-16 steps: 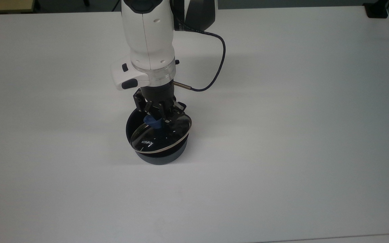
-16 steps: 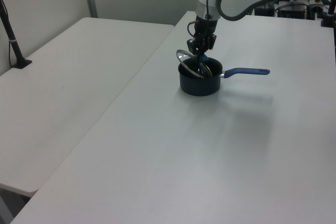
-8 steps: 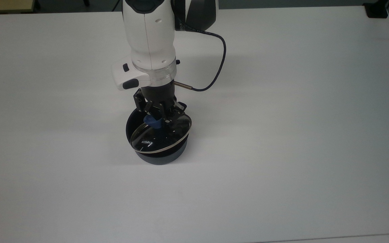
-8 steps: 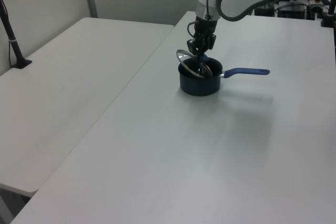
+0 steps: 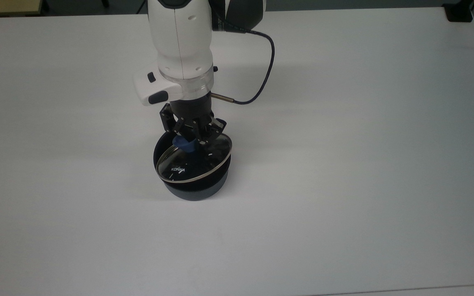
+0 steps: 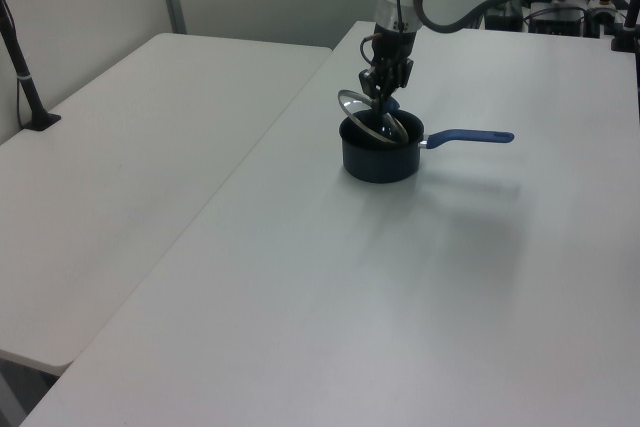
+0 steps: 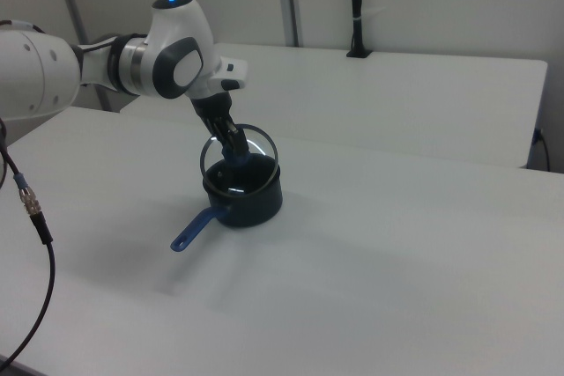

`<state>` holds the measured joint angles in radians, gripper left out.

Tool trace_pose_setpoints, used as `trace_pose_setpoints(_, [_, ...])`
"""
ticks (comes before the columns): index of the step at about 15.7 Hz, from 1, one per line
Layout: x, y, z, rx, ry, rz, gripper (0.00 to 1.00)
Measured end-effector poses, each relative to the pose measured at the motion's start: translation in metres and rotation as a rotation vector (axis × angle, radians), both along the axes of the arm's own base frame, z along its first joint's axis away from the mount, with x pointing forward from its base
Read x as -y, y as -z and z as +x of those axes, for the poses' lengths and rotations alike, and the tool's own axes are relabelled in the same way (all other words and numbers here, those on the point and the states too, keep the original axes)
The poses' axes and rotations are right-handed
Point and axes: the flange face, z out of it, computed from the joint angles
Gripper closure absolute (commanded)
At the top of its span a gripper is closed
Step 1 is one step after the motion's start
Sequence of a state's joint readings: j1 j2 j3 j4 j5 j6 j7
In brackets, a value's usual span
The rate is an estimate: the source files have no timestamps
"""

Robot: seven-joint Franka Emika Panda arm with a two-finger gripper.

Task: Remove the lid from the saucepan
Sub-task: 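Lift the glass lid up off the saucepan rim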

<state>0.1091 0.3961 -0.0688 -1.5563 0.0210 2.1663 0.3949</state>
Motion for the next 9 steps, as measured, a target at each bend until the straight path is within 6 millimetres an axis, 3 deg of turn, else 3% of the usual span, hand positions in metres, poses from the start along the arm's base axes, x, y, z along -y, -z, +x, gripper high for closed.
trace_pose_setpoints(9, [-0.003, -0.016, -0.012, -0.062, -0.059, -0.014, 1.00])
